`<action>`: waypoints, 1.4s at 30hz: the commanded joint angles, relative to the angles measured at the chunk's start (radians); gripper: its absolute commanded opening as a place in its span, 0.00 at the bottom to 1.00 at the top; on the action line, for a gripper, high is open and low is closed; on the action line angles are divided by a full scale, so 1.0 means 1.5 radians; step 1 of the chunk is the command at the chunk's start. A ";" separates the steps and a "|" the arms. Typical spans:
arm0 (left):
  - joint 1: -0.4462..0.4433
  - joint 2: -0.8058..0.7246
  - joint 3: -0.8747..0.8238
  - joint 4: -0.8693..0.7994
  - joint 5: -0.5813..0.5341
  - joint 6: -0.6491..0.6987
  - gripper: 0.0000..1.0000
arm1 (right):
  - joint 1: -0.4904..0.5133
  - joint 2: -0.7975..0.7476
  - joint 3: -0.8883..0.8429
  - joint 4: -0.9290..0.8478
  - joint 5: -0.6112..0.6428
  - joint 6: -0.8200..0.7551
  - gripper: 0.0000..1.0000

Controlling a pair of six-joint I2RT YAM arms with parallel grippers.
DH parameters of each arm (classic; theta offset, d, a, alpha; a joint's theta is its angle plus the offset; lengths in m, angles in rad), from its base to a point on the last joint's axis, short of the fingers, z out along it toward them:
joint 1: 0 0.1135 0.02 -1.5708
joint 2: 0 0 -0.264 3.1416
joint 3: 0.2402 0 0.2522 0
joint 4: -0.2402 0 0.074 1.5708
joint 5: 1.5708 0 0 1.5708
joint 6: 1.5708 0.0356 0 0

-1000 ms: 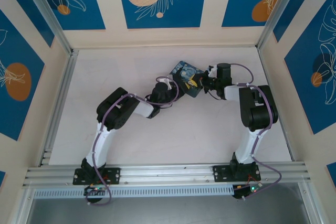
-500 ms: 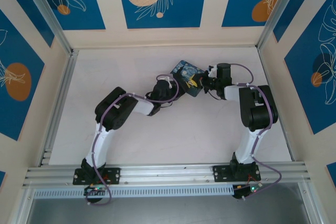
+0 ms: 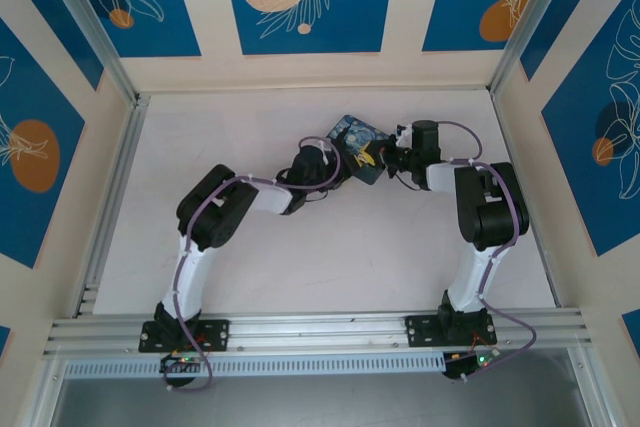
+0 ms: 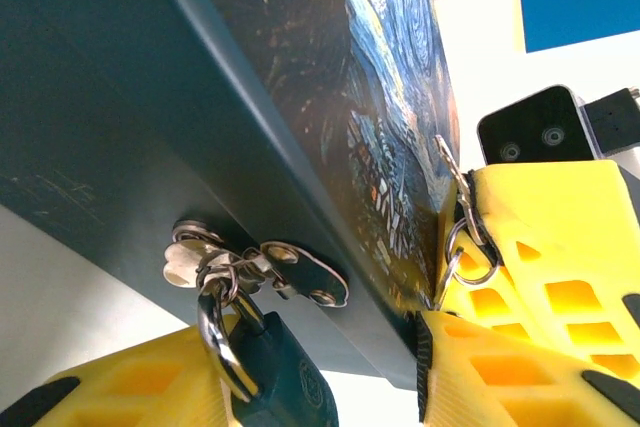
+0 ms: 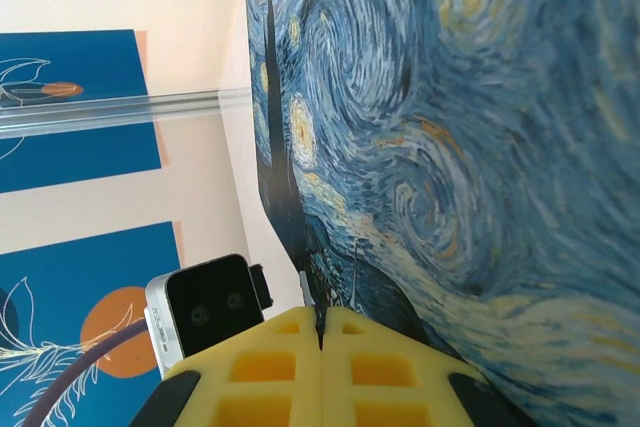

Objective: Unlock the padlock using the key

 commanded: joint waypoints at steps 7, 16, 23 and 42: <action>0.019 0.052 -0.018 -0.317 -0.046 0.034 0.43 | 0.012 0.015 -0.002 -0.036 0.005 0.012 0.00; 0.019 0.061 -0.013 -0.317 -0.052 0.022 0.34 | 0.013 0.015 -0.006 -0.033 0.004 0.013 0.00; 0.019 0.065 -0.012 -0.315 -0.053 0.020 0.46 | 0.013 0.013 -0.008 -0.033 0.005 0.013 0.00; 0.020 0.070 0.006 -0.385 -0.013 -0.052 0.46 | 0.014 0.013 -0.019 -0.023 0.010 0.018 0.00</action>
